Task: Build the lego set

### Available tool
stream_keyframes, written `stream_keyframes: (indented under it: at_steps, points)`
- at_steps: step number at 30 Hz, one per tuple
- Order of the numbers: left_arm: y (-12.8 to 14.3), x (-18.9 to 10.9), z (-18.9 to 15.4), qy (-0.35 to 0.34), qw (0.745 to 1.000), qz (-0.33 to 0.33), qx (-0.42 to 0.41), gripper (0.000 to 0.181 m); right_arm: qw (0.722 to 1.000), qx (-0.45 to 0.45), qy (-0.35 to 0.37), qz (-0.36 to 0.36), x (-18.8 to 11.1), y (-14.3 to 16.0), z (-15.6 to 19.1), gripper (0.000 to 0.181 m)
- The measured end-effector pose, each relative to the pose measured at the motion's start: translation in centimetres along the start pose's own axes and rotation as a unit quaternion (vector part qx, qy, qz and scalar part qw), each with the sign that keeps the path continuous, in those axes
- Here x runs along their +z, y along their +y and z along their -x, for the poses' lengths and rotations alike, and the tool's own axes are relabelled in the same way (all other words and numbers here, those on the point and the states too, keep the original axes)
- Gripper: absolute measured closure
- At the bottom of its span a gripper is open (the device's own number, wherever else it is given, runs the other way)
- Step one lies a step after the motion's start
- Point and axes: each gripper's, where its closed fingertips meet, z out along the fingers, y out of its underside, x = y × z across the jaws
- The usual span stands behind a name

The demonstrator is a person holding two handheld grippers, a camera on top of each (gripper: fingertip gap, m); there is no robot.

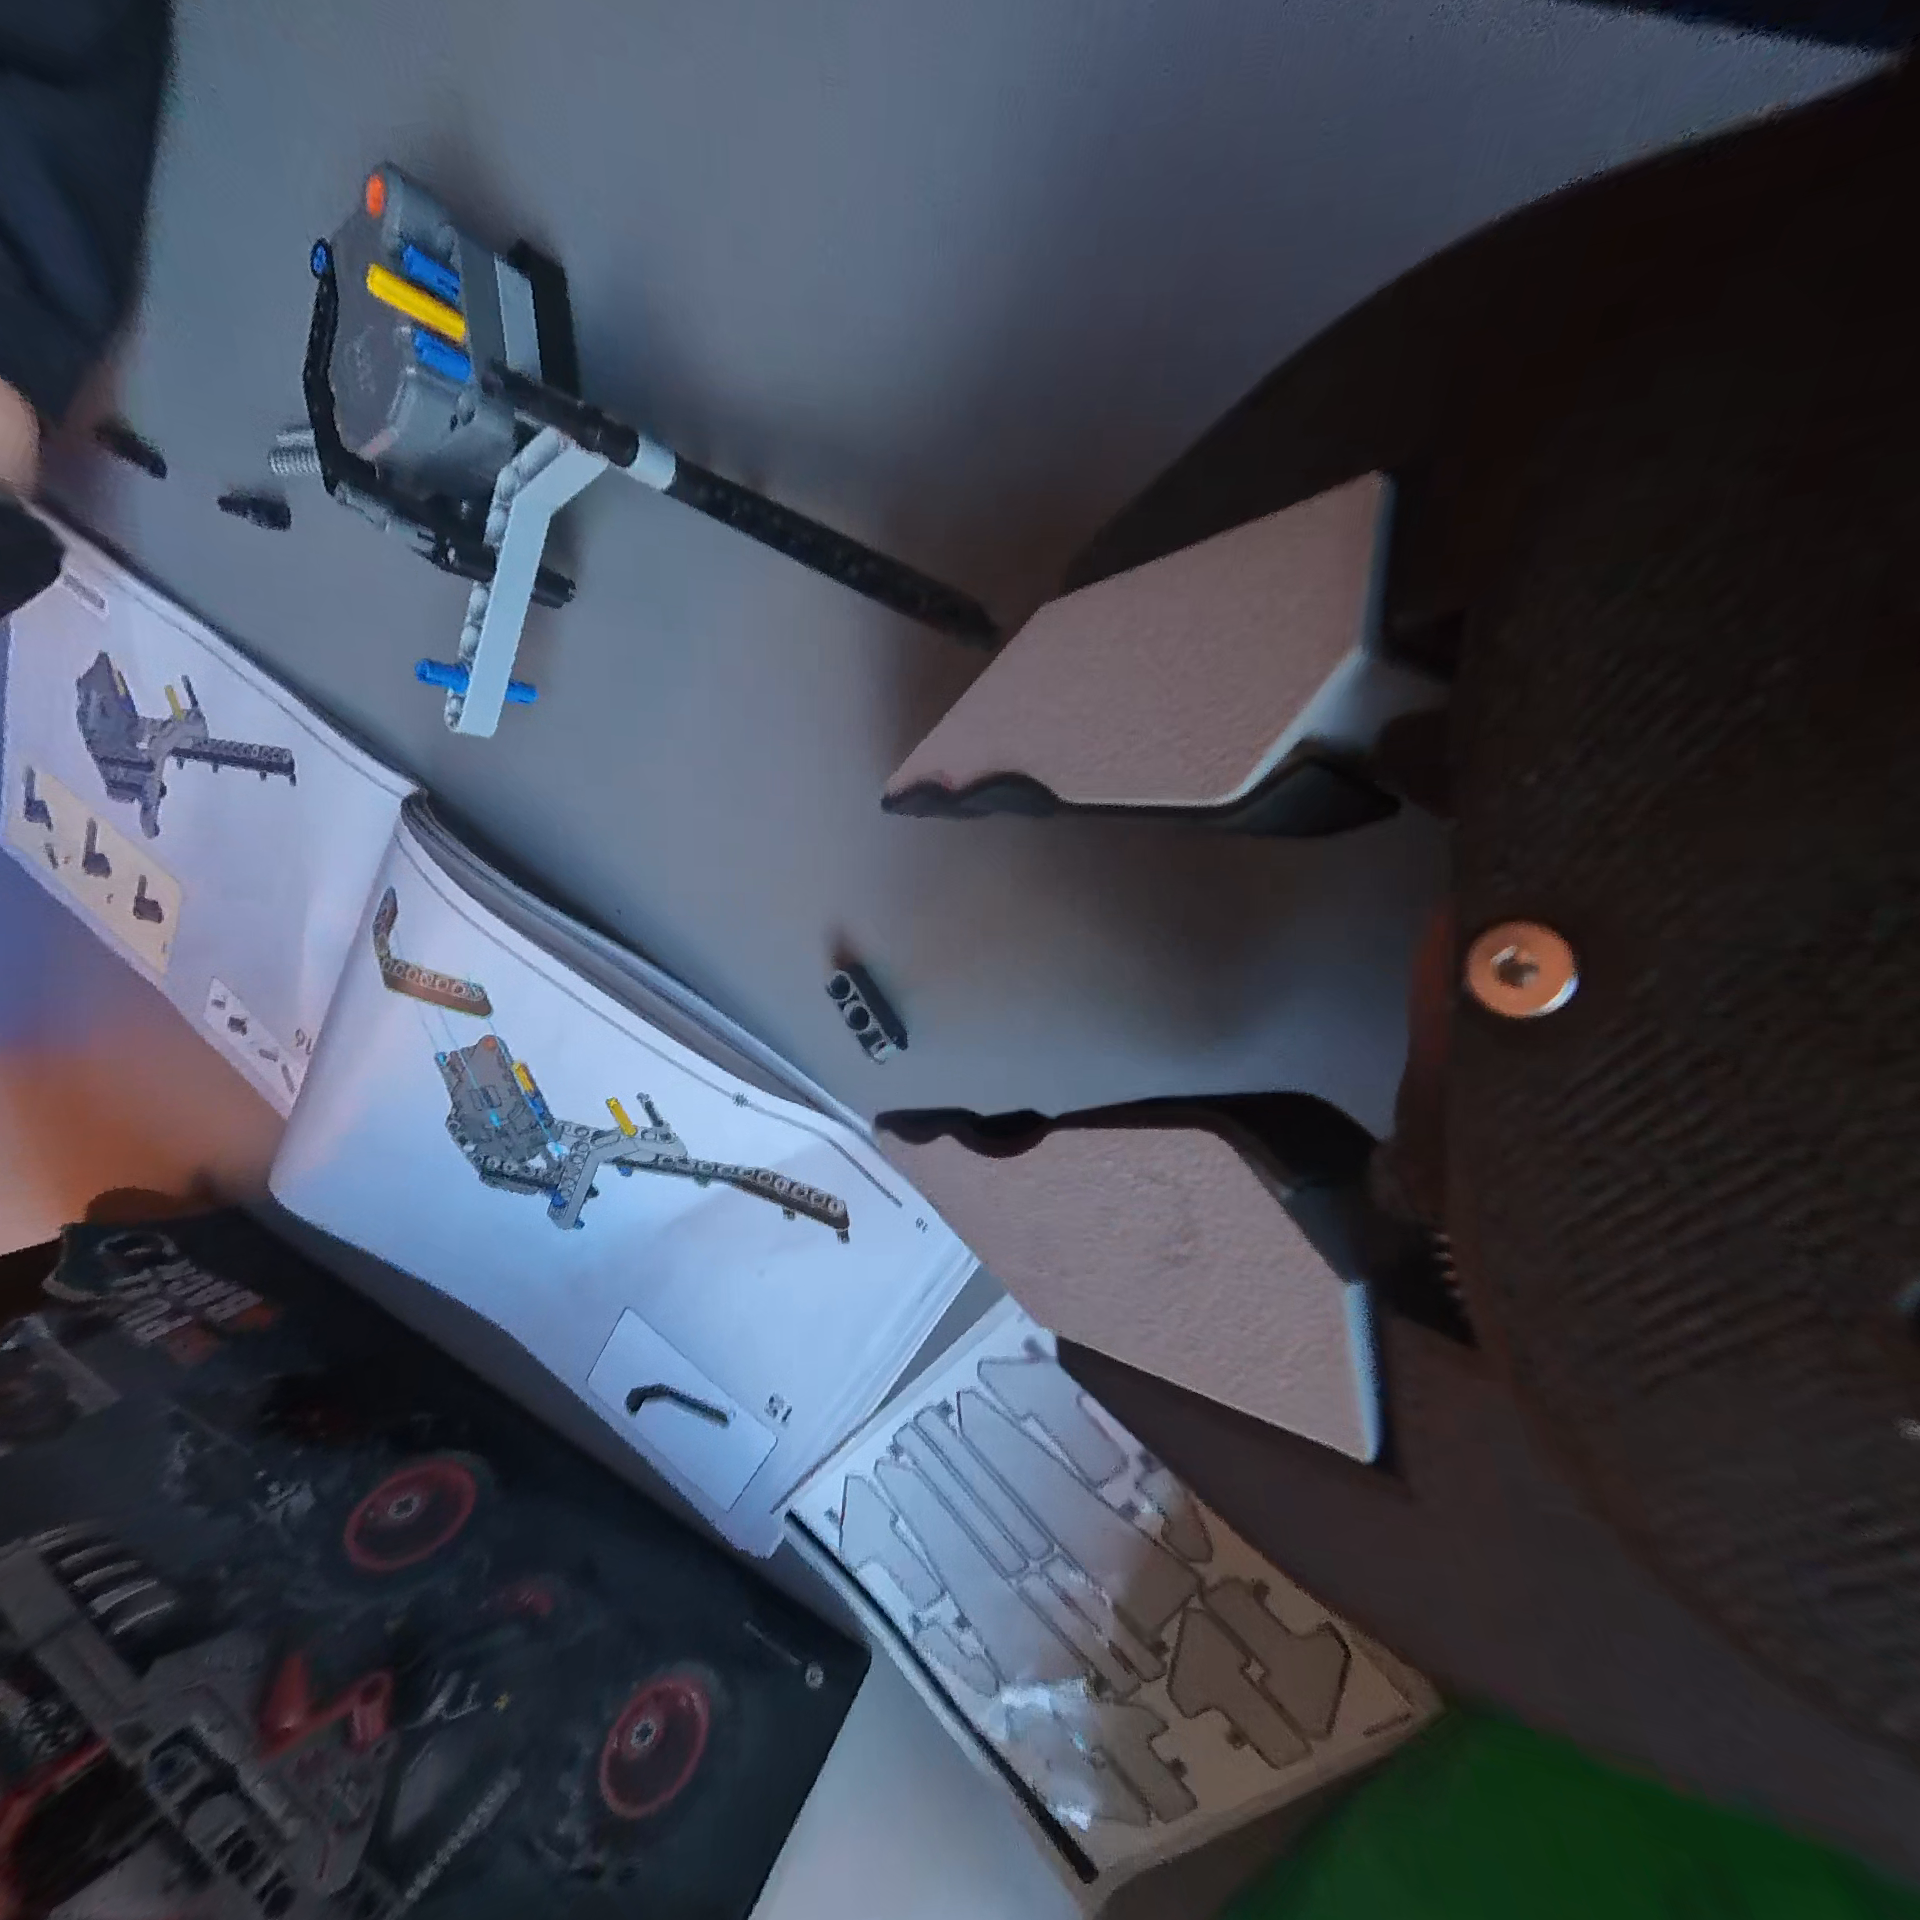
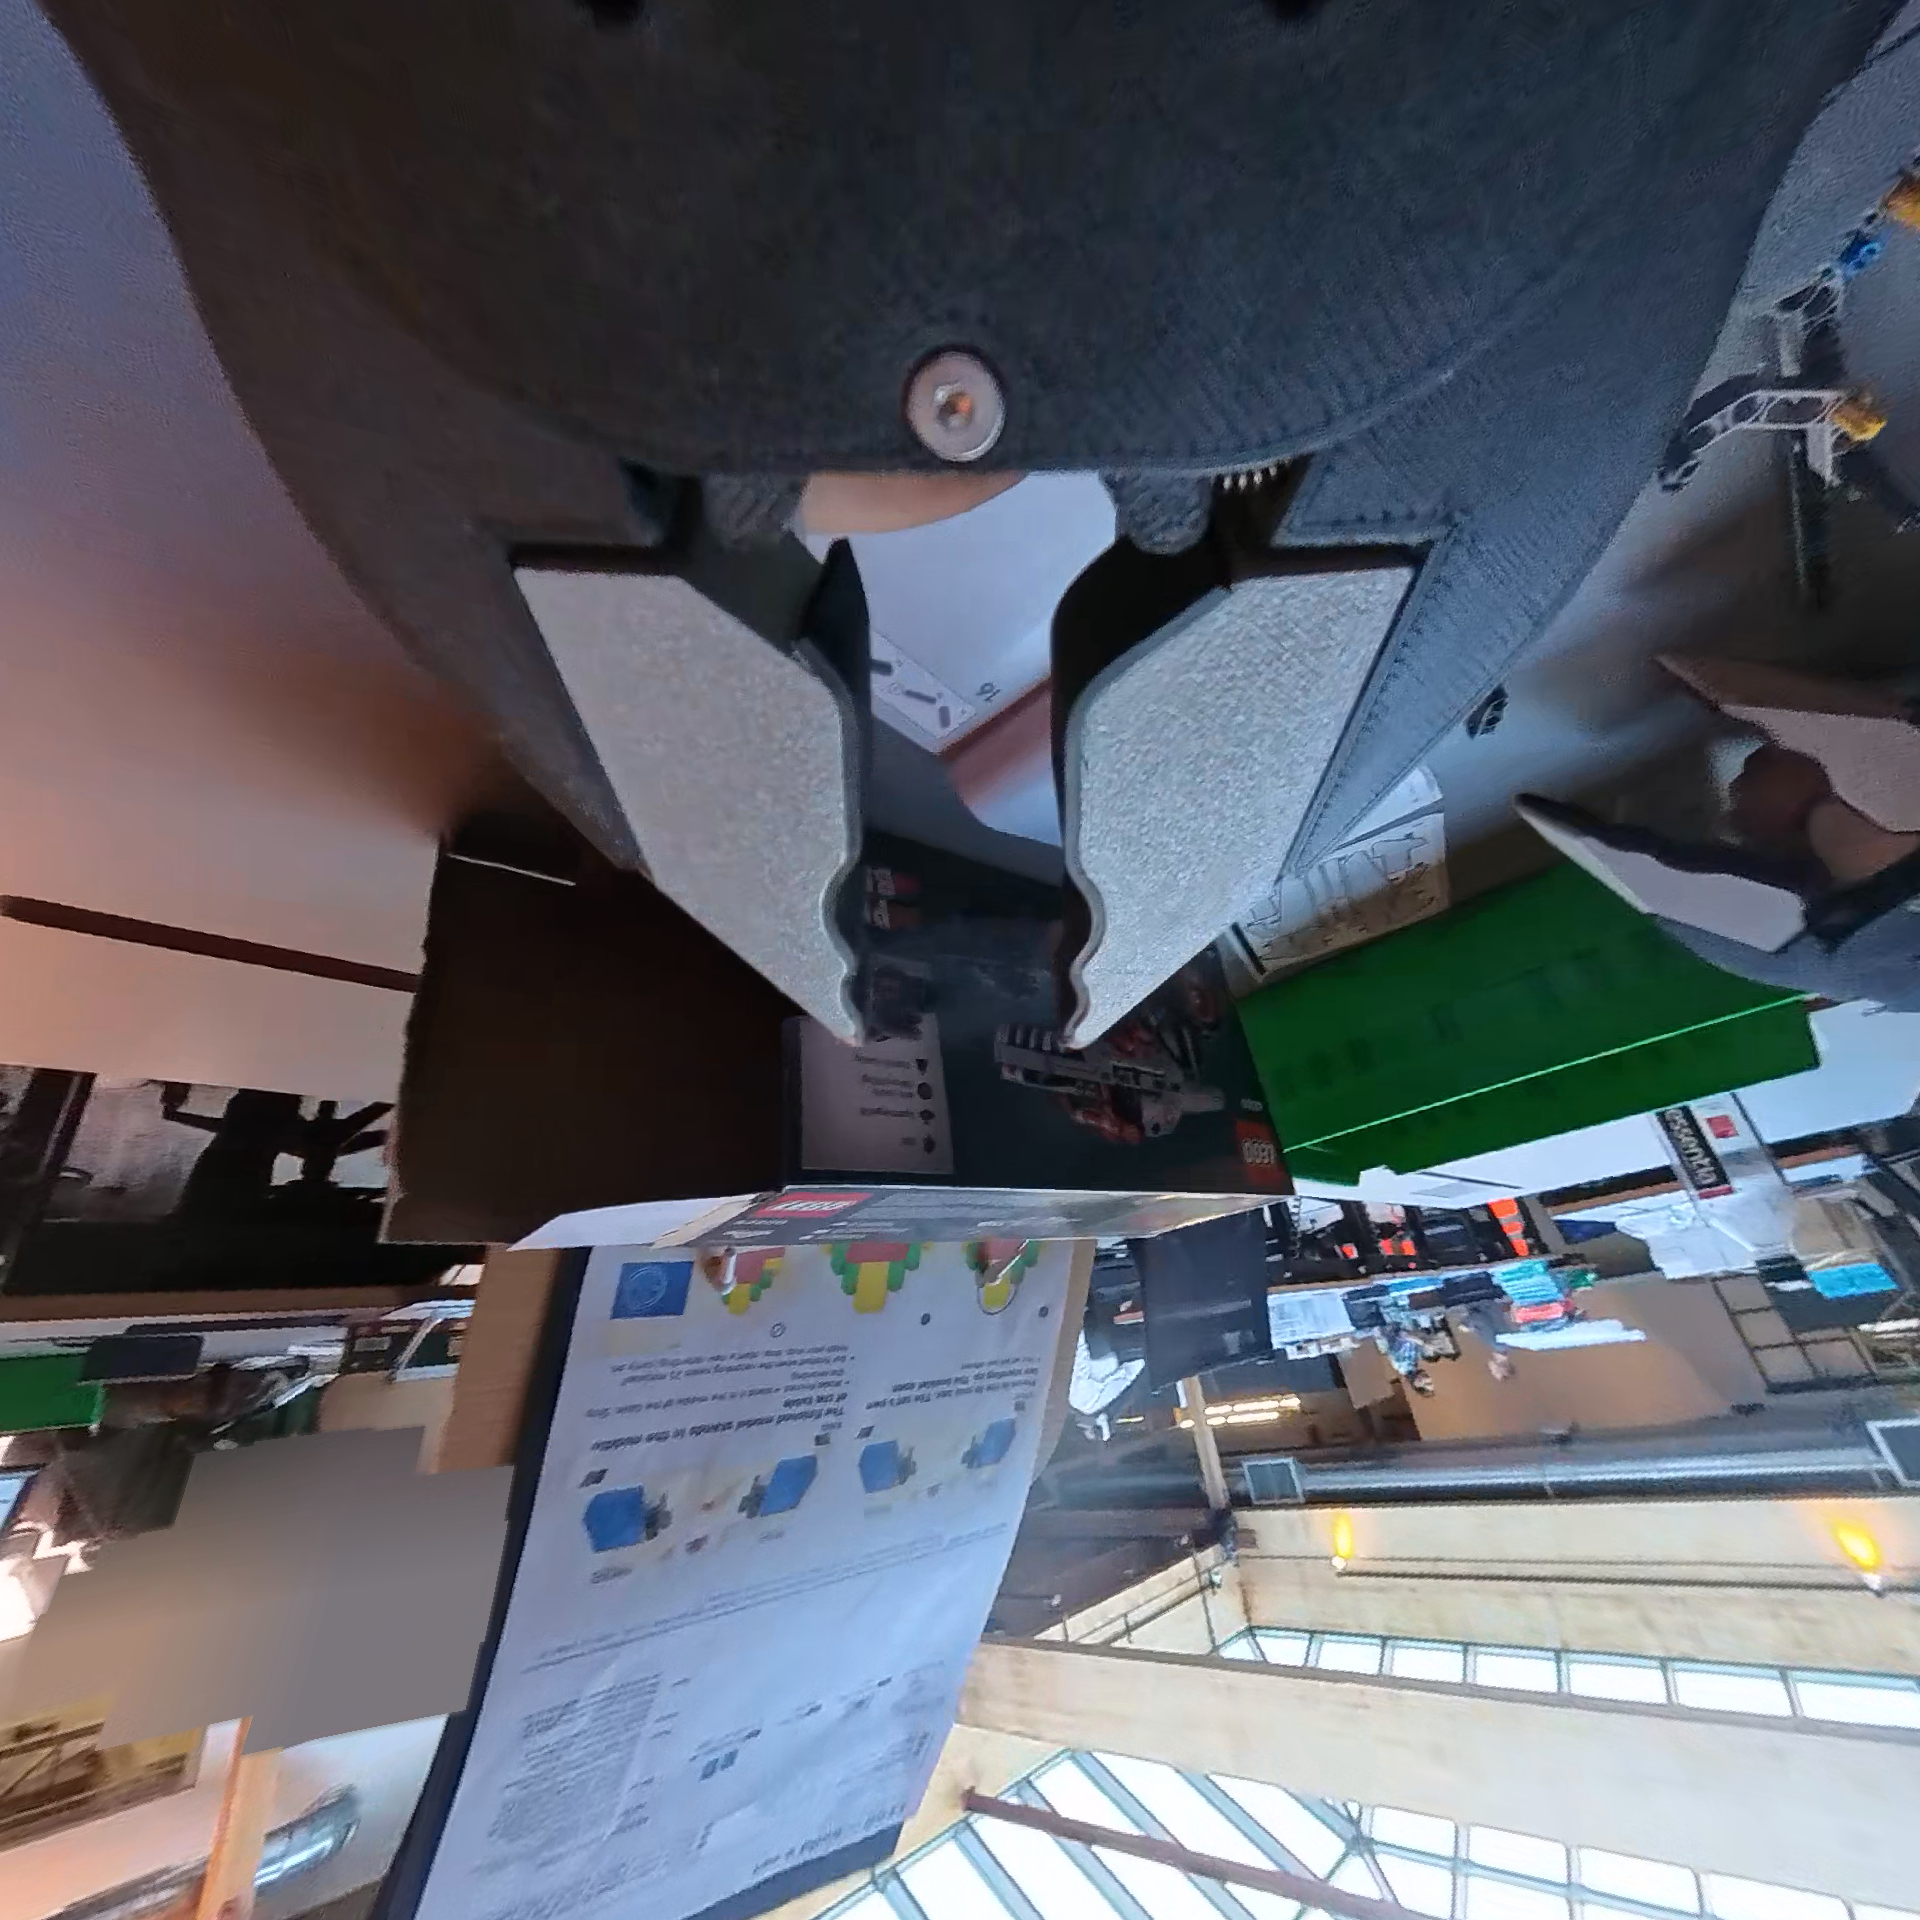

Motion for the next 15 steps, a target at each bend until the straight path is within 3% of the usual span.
stream_keyframes:
  at_steps: [5, 15]
  points:
    - [-0.6, -0.2, 1.4, -0.064, 0.997, -0.019, 0.035, 0.126, 1.0, -0.004, 0.021, -0.002, -0.2, -0.1, -0.9, 0.151]
    - [-1.0, -0.2, 1.8, -0.067, 0.997, -0.031, 0.024, 0.126, 1.0, 0.012, 0.004, 0.0, 0.0, 0.1, -0.1, 0.151]
